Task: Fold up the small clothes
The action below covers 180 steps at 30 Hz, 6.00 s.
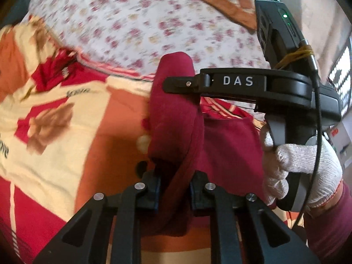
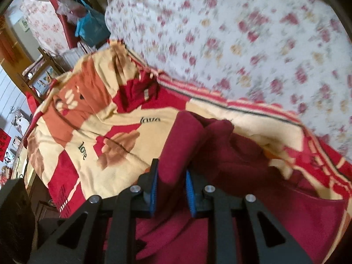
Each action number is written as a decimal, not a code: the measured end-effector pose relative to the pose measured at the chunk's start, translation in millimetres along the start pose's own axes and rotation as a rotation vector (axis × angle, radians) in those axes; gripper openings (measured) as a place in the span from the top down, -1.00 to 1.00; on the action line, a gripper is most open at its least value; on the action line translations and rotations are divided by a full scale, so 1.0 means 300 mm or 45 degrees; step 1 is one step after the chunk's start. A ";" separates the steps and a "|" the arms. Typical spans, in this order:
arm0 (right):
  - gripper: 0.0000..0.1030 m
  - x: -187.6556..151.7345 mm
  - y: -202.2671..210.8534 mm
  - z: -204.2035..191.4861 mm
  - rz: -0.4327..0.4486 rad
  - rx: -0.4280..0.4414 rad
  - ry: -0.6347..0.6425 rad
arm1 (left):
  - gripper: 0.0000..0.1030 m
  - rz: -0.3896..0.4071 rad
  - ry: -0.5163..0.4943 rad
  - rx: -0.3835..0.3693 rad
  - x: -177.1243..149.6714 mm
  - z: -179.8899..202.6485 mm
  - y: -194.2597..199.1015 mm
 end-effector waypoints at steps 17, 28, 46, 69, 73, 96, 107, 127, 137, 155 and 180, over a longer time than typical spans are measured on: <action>0.62 -0.222 0.462 0.518 0.169 -0.145 -0.254 | 1.00 -0.163 -0.349 -0.111 -0.051 0.613 -0.226; 0.58 -0.437 0.340 0.768 0.094 -0.216 -0.473 | 0.74 -0.315 -0.329 -0.164 -0.134 0.662 -0.337; 0.48 -0.493 0.461 0.445 0.092 -0.230 -0.198 | 0.61 -0.154 -0.403 0.160 -0.100 0.393 -0.232; 0.37 -0.721 0.464 0.376 -0.008 -0.438 -0.093 | 0.59 -0.168 -0.371 0.177 -0.166 0.363 -0.264; 0.38 -0.802 0.438 0.436 -0.011 -0.389 -0.205 | 0.58 -0.169 -0.367 0.166 -0.178 0.359 -0.261; 0.80 -0.596 0.464 0.617 0.244 -0.331 -0.433 | 0.51 -0.169 -0.349 0.125 -0.190 0.348 -0.270; -0.25 -0.638 0.511 0.681 0.302 -0.147 -0.541 | 0.32 -0.161 -0.086 -0.092 -0.066 0.265 -0.250; -0.29 -0.606 0.332 0.680 0.253 0.030 -0.511 | 0.14 -0.319 -0.008 -0.252 -0.053 0.269 -0.445; 0.08 -0.591 0.473 0.448 0.261 0.113 -0.436 | 0.40 -0.264 -0.027 -0.257 -0.093 0.256 -0.158; -0.22 -0.813 0.570 0.242 0.203 -0.064 -0.346 | 0.13 -0.194 -0.120 0.095 -0.272 0.129 0.005; 0.16 -0.881 0.459 0.063 0.112 -0.213 -0.015 | 0.13 -0.074 -0.266 0.286 -0.316 0.193 -0.005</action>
Point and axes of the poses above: each gripper's, at about its wrist camera, not at the fingertips, and y roughly against the way its jaws point, z to its right, x to its top, the point moved 6 cm from there along -y, roughly the way its jaws point, and after that the axes turned 2 degrees about x, right-handed, at the moved point
